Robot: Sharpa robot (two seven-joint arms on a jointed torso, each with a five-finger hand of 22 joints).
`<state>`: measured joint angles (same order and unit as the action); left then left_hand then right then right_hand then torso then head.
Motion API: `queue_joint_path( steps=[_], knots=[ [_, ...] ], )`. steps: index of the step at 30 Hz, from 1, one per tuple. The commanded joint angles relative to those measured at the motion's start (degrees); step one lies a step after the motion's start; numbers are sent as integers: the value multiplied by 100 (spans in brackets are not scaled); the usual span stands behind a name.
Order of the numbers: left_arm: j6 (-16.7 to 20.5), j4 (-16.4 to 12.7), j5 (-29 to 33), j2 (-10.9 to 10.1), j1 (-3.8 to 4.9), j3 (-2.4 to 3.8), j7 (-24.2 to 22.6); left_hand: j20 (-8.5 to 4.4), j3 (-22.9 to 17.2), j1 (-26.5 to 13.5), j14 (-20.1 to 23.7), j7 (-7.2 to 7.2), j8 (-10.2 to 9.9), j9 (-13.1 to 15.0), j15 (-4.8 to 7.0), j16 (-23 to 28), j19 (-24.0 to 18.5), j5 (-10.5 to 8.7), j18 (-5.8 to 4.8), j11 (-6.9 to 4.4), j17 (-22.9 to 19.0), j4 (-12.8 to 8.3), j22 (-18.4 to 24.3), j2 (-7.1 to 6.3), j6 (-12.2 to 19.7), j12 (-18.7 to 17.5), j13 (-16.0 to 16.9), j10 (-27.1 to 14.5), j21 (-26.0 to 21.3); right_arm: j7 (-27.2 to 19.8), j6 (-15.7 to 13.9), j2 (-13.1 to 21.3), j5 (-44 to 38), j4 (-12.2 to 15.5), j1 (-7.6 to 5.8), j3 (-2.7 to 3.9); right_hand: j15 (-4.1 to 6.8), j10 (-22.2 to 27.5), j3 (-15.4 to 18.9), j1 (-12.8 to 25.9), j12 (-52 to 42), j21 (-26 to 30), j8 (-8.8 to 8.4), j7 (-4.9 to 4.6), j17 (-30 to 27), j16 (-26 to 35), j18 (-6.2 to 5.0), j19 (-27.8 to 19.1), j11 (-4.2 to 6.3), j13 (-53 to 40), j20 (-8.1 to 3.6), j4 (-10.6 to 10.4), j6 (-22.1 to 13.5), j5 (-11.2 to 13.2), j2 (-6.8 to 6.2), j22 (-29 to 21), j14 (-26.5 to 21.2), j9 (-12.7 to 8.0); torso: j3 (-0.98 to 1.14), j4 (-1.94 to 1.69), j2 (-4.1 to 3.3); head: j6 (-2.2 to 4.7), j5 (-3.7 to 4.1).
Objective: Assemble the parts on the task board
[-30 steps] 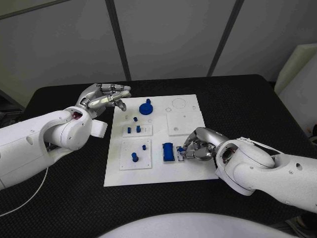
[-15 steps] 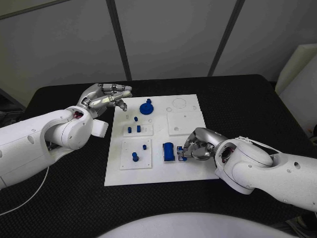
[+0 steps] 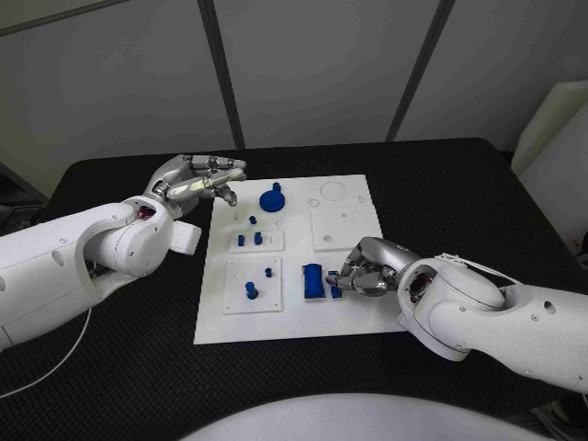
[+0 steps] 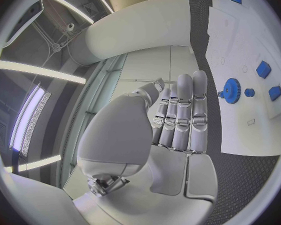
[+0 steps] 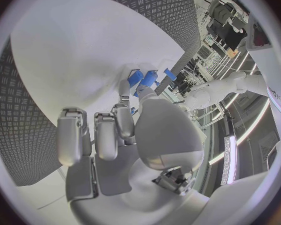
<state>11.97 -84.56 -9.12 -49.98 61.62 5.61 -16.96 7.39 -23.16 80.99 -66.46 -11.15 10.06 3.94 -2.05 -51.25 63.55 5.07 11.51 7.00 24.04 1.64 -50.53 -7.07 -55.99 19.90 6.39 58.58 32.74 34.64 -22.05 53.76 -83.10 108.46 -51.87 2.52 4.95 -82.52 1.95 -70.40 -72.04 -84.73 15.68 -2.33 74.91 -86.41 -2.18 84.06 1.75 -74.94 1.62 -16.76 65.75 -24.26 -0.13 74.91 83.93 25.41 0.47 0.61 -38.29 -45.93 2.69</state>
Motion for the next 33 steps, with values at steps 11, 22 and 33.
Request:
queue_joint_path(
  steps=[11,22,33],
  knots=[
    [-107,4,9,5,8,3,22,8,34,0,38,1,25,1,5,-7,-10,-10,-106,-15,-5,10,7,26,43,36,8,-36,-23,-115,-11,133,-146,92,1,-4,39,-30,247,-136,-6,-9,67,15,956,-22,41,224,17,-195,-52,114,-60,454,-139,811,494,55,7,-1,8,-11,2],
    [-116,37,9,20,7,0,25,10,39,-5,43,-2,27,0,2,-7,-12,-10,-107,-12,-8,13,9,28,51,41,8,-46,-27,-444,102,351,-113,281,1,-4,19,-4,597,1,58,8,107,-9,946,-12,37,211,-10,-180,-33,27,-98,1191,-194,797,490,102,4,7,7,20,12],
    [-126,48,9,25,-2,-11,22,10,39,-5,43,-2,27,0,2,-7,-12,-10,-107,-12,-8,13,9,28,51,41,8,-46,-27,-557,416,422,-65,296,3,-5,20,-9,659,-120,46,9,129,-5,951,-14,36,211,-7,-200,-32,73,-107,1331,-165,799,491,123,-1,-2,-3,10,30]
  ],
)
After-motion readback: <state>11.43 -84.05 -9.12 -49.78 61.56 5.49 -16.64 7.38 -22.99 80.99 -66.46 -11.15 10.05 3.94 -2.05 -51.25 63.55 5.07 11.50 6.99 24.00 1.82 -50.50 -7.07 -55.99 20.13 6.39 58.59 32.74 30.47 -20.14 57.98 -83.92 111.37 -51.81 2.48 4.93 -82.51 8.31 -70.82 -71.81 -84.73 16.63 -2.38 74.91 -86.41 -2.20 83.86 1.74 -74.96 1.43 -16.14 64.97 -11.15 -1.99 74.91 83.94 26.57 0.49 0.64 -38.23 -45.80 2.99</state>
